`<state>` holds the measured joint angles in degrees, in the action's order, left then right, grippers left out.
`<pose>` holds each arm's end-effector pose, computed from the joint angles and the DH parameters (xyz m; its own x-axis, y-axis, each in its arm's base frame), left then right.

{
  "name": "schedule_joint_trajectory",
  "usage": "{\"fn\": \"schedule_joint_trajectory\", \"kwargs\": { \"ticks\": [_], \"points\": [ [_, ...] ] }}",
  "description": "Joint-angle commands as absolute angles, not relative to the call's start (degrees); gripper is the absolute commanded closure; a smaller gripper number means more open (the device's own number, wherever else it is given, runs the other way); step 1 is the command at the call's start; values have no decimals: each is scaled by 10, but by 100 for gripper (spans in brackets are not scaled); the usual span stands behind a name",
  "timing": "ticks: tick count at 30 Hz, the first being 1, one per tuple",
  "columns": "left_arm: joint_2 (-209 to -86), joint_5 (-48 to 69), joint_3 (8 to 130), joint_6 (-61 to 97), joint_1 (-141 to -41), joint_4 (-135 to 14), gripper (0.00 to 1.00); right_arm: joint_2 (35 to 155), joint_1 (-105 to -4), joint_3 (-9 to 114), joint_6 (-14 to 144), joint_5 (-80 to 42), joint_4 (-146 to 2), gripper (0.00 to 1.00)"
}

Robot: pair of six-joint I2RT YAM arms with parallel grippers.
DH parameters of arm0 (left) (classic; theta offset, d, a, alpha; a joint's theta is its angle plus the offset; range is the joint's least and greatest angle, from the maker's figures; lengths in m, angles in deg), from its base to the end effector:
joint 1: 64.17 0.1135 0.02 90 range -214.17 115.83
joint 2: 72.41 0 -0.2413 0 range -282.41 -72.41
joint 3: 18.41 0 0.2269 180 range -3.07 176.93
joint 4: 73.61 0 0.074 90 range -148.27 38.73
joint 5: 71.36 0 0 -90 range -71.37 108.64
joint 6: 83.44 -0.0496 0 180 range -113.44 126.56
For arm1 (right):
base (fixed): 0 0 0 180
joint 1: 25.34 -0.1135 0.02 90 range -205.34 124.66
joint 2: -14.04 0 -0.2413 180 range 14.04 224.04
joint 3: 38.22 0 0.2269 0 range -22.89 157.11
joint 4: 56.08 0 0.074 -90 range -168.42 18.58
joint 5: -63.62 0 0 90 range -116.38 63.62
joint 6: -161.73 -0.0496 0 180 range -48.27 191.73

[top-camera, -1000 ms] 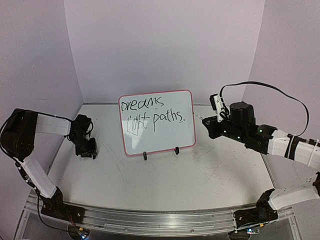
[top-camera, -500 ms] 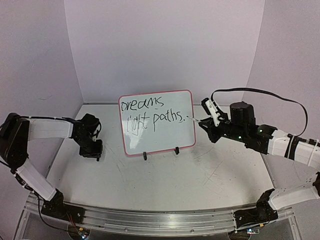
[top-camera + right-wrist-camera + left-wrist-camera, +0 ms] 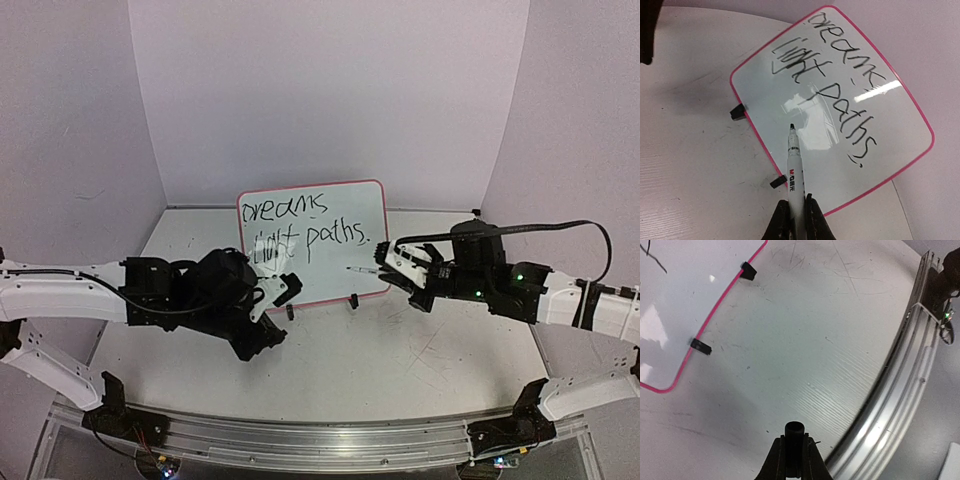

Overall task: Write a sentence on the whiteboard
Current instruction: Insert the whiteboard marker without the cap into the pen cap.

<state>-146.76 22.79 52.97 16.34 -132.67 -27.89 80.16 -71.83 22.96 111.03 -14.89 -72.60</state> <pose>0.0997 -0.2434 0.2414 -0.4260 0.6191 -0.6598 0.8505 0.5227 -0.0586 0.1735 0.1972 0.2697 0.3361 -0.5475 -0.7664 -0.8083 0.2500 -0.5331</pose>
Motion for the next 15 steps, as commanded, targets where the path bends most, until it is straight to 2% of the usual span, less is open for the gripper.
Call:
{"fn": "schedule_joint_trajectory", "kwargs": {
  "ticks": [1,4,10,15],
  "points": [
    [-1423,423,426,-67,-1320,-535,100,821,-731,263,1088,-50,-758,100],
    [-1409,440,369,-156,-1319,-666,100,862,-730,317,959,-11,-784,100],
    [-1447,461,366,-226,-1318,-772,100,965,-726,413,737,149,-818,100],
    [-1451,471,342,-278,-1317,-823,100,992,-707,454,590,188,-819,100]
  ]
}}
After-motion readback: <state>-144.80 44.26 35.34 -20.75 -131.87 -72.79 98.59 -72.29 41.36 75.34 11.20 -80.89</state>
